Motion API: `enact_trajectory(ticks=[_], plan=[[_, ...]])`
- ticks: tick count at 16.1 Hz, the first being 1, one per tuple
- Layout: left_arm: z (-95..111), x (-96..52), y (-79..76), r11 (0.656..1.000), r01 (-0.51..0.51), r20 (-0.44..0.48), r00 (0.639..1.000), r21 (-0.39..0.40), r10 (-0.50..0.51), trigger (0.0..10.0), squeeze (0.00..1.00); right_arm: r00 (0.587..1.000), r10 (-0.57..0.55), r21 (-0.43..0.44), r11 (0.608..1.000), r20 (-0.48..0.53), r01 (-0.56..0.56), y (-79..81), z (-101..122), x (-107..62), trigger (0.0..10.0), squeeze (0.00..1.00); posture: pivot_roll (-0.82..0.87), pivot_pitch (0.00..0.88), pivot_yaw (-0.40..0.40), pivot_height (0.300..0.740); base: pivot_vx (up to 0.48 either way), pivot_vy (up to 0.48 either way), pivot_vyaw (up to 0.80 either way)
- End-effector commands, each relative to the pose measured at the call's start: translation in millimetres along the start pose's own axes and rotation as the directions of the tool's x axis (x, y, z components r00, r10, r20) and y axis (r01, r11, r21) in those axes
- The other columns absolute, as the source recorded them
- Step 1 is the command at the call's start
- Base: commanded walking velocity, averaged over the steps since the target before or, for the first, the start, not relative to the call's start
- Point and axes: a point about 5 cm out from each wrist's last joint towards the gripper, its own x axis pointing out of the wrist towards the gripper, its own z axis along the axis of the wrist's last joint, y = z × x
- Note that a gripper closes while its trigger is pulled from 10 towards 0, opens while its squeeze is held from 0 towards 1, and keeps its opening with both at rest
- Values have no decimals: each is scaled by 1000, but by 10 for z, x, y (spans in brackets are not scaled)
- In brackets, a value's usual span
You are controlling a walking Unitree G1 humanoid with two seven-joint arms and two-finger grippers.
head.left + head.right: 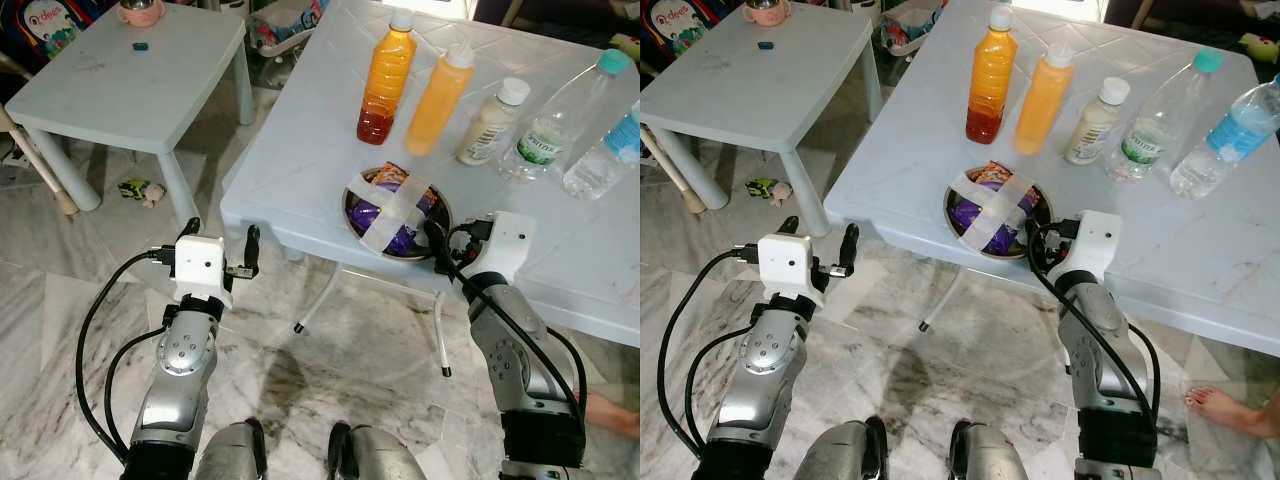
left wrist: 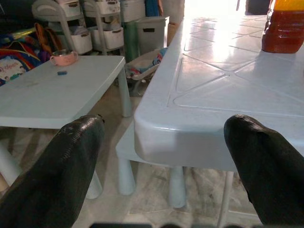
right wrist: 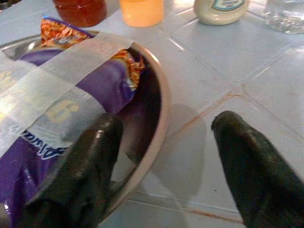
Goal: Restocking fridge
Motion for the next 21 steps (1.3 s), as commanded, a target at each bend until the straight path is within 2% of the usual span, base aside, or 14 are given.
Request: enact_trajectory(ticks=[1, 5, 12, 13, 15, 16, 18, 19, 20, 21], plan=[[20, 4, -24, 1000, -1, 5, 1000, 2, 1, 10000, 0, 998, 0, -9, 1000, -71, -1, -14, -124, 19, 0, 0, 11, 159, -69, 740, 0, 0, 0], [29, 21, -39, 1000, -1, 9, 1000, -2, 1, 10000, 0, 997, -10, -3, 1000, -72, 10, -27, -87, 57, 0, 0, 8, 161, -71, 740, 0, 0, 0], [32, 28, -45, 1000, -4, 11, 1000, -3, 4, 10000, 0, 989, -76, 50, 995, -125, 82, -100, -145, 85, 0, 0, 8, 161, -72, 740, 0, 0, 0], [37, 34, -48, 1000, -4, 14, 1000, -2, 4, 10000, 0, 989, -83, 51, 995, -119, 90, -116, -119, 102, 510, 0, 8, 161, -71, 740, 0, 0, 0], [42, 42, -52, 1000, -3, 16, 1000, -1, 3, 10000, 0, 989, -92, 62, 993, -116, 100, -132, -97, 120, 2275, 0, 8, 160, -72, 740, 0, 0, 0], [43, 45, -53, 1000, -3, 17, 1000, -1, 3, 10000, 0, 989, -95, 70, 992, -115, 104, -129, -82, 125, 3843, 0, 8, 160, -73, 740, 0, 0, 0], [44, 49, -56, 1000, -6, 18, 1000, 0, 6, 10000, 0, 990, -95, 80, 991, -103, 104, -100, -41, 133, 9333, 0, 10, 157, -76, 740, 0, 0, 0], [45, 49, -57, 1000, -7, 19, 1000, 0, 7, 10000, 0, 992, -92, 89, 991, -90, 100, -81, -17, 140, 9804, 0, 11, 156, -76, 740, 0, 0, 0], [47, 48, -58, 1000, -7, 20, 1000, 0, 7, 10000, 0, 995, -74, 103, 991, -69, 81, -46, 25, 151, 10000, 1000, 11, 156, -76, 740, 0, 0, 0], [46, 49, -59, 1000, -8, 20, 1000, 1, 7, 10000, 0, 996, -66, 105, 992, -56, 72, -31, 50, 156, 10000, 1000, 13, 155, -77, 740, 0, 0, 0]])
